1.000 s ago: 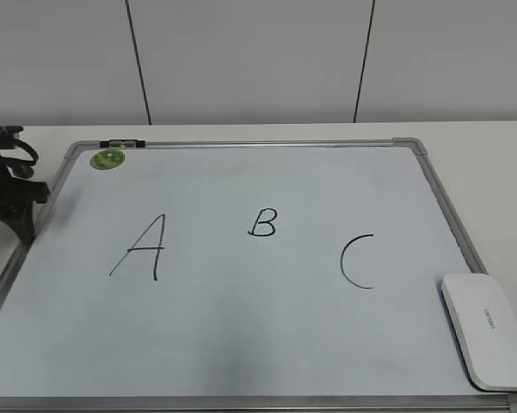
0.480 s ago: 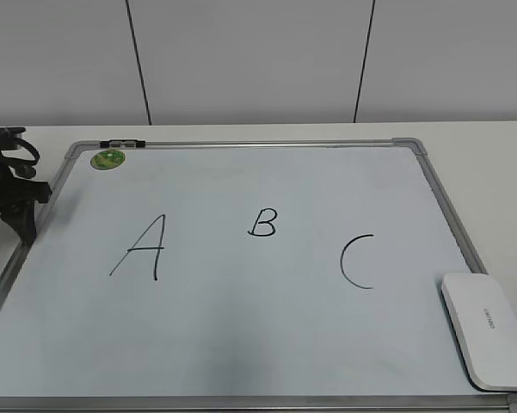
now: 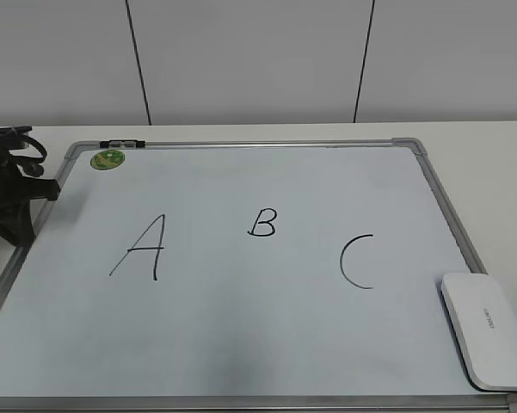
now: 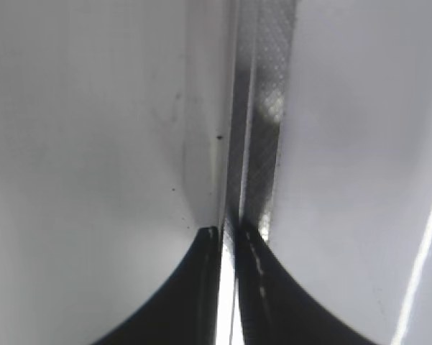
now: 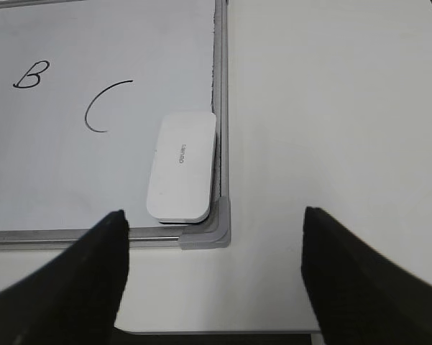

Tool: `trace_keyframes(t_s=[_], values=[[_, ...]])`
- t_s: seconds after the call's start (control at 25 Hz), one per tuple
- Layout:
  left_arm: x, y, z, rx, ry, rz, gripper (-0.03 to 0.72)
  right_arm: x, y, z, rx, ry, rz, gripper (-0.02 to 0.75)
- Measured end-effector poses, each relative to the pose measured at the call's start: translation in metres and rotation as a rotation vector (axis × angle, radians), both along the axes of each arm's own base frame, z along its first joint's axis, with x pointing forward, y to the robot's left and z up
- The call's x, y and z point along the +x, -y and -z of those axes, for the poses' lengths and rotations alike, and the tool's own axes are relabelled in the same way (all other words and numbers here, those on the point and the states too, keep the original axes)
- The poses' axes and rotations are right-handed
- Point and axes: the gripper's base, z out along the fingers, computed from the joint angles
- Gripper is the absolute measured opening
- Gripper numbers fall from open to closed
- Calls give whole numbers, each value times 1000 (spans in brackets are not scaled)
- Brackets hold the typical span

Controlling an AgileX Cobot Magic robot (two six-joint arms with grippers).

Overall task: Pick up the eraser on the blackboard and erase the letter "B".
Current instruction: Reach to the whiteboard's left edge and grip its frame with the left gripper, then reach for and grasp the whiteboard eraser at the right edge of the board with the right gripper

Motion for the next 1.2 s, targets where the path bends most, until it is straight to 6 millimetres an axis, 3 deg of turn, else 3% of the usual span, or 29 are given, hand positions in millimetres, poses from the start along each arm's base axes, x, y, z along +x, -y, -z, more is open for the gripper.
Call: trace_keyframes(t_s=[0.24,0.4,0.6,0.76,0.88,1.2], values=[[0,0,0,0,-1,7,27,-1,-2,-2,19,4,-12,555],[0,0,0,0,-1,8,27,10,-7,-19,61,-52,-41,555],[0,0,0,0,-1,8,27,54,-15,-45,81,-242,-82,555],[0,0,0,0,-1,8,27,95,-28,-51,164,-417,-135,555],[0,0,0,1,-1,9,27,123,-36,-41,228,-558,-166,555],[0,0,0,-2,-1,7,27,169,-44,-11,245,-730,-148,555]])
